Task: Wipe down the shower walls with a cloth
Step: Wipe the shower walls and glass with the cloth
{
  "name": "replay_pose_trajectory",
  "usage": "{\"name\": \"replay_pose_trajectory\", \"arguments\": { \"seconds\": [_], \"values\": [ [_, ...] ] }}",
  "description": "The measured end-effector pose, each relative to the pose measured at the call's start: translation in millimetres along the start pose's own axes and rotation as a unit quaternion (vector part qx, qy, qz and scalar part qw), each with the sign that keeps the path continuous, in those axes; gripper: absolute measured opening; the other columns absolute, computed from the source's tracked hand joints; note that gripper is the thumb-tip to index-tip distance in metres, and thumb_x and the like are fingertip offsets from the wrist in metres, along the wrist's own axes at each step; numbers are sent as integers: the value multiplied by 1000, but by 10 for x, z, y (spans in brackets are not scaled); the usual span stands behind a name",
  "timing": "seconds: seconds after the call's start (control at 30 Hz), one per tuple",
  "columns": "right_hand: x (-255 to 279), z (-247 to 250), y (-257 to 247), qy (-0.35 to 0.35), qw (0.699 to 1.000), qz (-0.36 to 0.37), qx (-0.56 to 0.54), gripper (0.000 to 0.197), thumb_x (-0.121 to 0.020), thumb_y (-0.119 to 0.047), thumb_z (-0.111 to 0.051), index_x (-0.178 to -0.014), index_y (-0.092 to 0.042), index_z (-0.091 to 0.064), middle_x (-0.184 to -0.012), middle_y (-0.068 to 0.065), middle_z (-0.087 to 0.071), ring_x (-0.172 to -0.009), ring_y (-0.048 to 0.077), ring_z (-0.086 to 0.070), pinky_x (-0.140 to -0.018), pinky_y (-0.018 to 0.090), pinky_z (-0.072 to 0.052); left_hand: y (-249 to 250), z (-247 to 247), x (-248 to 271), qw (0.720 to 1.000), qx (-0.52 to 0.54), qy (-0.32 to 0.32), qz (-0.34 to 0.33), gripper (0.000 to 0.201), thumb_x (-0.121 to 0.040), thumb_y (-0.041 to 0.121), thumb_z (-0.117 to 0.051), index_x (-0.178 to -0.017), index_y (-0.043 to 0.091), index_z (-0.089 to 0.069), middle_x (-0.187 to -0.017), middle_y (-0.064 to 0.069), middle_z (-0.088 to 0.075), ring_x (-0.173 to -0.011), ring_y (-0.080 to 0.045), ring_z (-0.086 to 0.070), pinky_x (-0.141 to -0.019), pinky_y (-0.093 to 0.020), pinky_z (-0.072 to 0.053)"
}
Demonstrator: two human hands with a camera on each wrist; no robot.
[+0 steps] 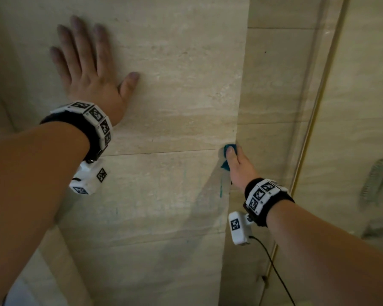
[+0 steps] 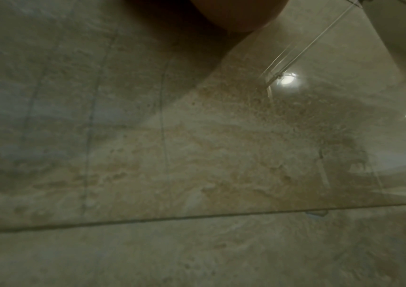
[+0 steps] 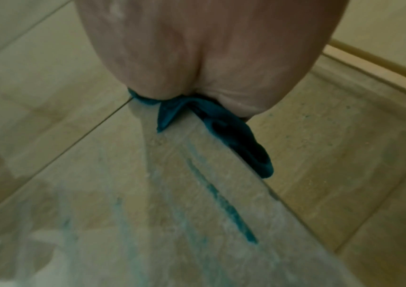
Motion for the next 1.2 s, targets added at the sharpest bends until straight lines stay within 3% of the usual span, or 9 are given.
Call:
{"name": "replay_pose_trajectory", "arguments": {
  "seconds": [0.17, 0.3, 0.43, 0.6, 0.7, 0.8, 0.9, 1.13, 1.2],
  "values": [
    [-10, 16, 14, 0, 1000, 5, 28, 54, -110, -47, -26, -154, -19, -38, -131, 4, -59, -115, 24, -60, -91, 30, -44, -4, 3, -11, 1000, 5, -10, 3, 93, -101, 77, -24, -166, 16, 5, -171, -27, 6, -157, -49, 6, -125, -65, 2],
    [99, 28, -9, 15, 999, -33, 38, 46, -111, -43, -26, -131, -14, -55, -112, 7, -63, -102, 27, -62, -81, 32, -43, -4, 32, -10, 999, 13, -31, 2, 93, -101, 77, -23, -166, 18, 7, -171, -26, 9, -157, -49, 8, -125, -65, 5],
    [259, 126, -115, 29, 996, -76, 33, 43, -112, -40, -28, -125, -11, -58, -110, 10, -64, -98, 28, -60, -80, 33, -42, -1, 63, -47, 996, 11, -83, 17, 92, -100, 75, -22, -163, 22, 17, -170, -21, 19, -157, -44, 17, -125, -62, 8],
    [459, 373, -408, 61, 994, -91, -7, 41, -112, -40, -31, -116, -9, -59, -99, 9, -63, -90, 29, -60, -79, 36, -45, -5, 147, 100, 987, 43, -150, 35, 102, -97, 57, -56, -164, 22, 13, -171, -15, 21, -158, -39, 17, -128, -57, 3],
    [601, 455, -625, 63, 988, -111, -88, 44, -107, -46, -41, -119, -10, -62, -106, 15, -65, -101, 36, -63, -94, 47, -53, 74, 213, 429, 974, 69, -210, 46, 98, -98, 50, -61, -167, 19, 2, -173, -12, 16, -160, -35, 10, -129, -51, 0],
    [729, 377, -691, 39, 943, -162, -288, 41, -94, -54, -59, -108, -18, -72, -114, 13, -74, -103, 34, -71, -96, 53, -57, 286, 305, 817, 946, 123, -295, 45, 79, -104, 46, -56, -166, 16, -19, -175, -5, 3, -161, -27, -2, -129, -40, -8],
    [932, 218, -801, -10, 892, -170, -418, 34, -103, -39, -59, -117, -10, -72, -112, 10, -77, -104, 30, -74, -94, 50, -58, 497, 400, 1195, 908, 201, -360, 71, 64, -105, 47, -55, -161, 22, -38, -172, 0, -23, -157, -22, -24, -125, -32, -19],
    [1237, 7, -788, -47, 863, -173, -473, 37, -105, -37, -55, -121, -7, -70, -120, 14, -74, -114, 32, -70, -102, 51, -54, 587, 478, 1721, 834, 326, -418, 151, 45, -100, 47, -64, -140, 26, -65, -135, 7, -66, -120, -12, -62, -105, -29, -45],
    [1313, -80, -734, -49, 854, -185, -484, 36, -105, -37, -56, -118, -8, -72, -120, 15, -74, -112, 33, -71, -100, 50, -55, 662, 429, 1889, 770, 410, -438, 216, 41, -99, 42, -67, -135, 22, -68, -125, 4, -71, -108, -14, -68, -106, -37, -52]
  ]
}}
Point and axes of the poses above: each hand's wrist, its own x-axis away from the middle knuckle, its own z-axis out of the back of the hand, y = z × x, the point moved 5 cm from there along -x, towards the middle knuckle
